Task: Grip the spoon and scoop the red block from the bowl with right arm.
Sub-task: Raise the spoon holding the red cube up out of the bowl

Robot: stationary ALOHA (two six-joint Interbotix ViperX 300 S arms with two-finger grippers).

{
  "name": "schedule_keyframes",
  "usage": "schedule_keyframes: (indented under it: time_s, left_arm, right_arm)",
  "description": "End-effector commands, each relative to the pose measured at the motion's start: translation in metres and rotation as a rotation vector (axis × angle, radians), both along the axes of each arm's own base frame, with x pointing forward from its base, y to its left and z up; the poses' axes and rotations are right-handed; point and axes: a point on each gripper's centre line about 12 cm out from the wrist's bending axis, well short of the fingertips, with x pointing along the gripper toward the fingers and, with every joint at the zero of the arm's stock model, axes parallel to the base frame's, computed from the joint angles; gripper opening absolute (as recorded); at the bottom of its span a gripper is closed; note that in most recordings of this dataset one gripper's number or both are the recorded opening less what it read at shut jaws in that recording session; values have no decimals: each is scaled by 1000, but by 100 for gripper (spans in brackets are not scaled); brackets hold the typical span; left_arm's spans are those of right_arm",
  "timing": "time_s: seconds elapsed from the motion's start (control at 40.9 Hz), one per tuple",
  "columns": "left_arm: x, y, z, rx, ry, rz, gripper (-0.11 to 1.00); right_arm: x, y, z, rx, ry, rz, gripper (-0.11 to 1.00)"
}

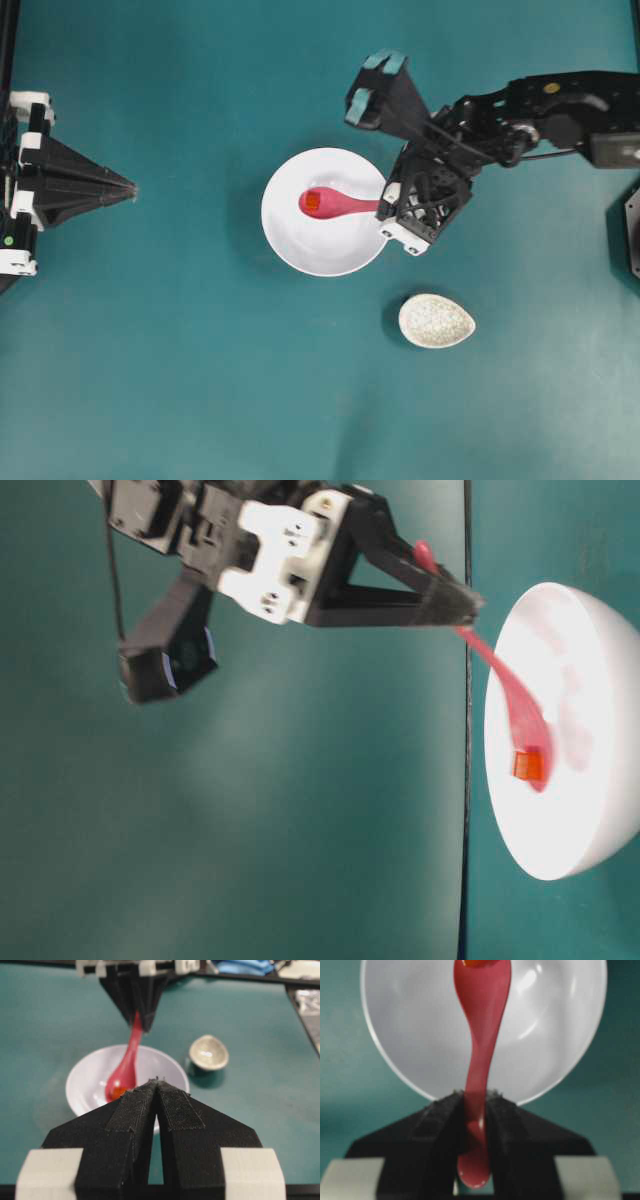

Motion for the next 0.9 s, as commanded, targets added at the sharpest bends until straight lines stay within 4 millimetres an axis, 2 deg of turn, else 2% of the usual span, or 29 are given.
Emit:
schedule_keyframes:
  time_s: [0.0,0.635,0.879]
  left_arm:
    - [2,0,7,3,-17,-2,0]
    - [2,0,10,1,-25,-1,0]
    - [2,0,11,-3,-29,-2,0]
  right_arm:
    - [-2,2,23,7,-81,-16,22]
    - [-32,15,102,33,-330,-40,22]
    - [-41,15,118,26,-381,-41,22]
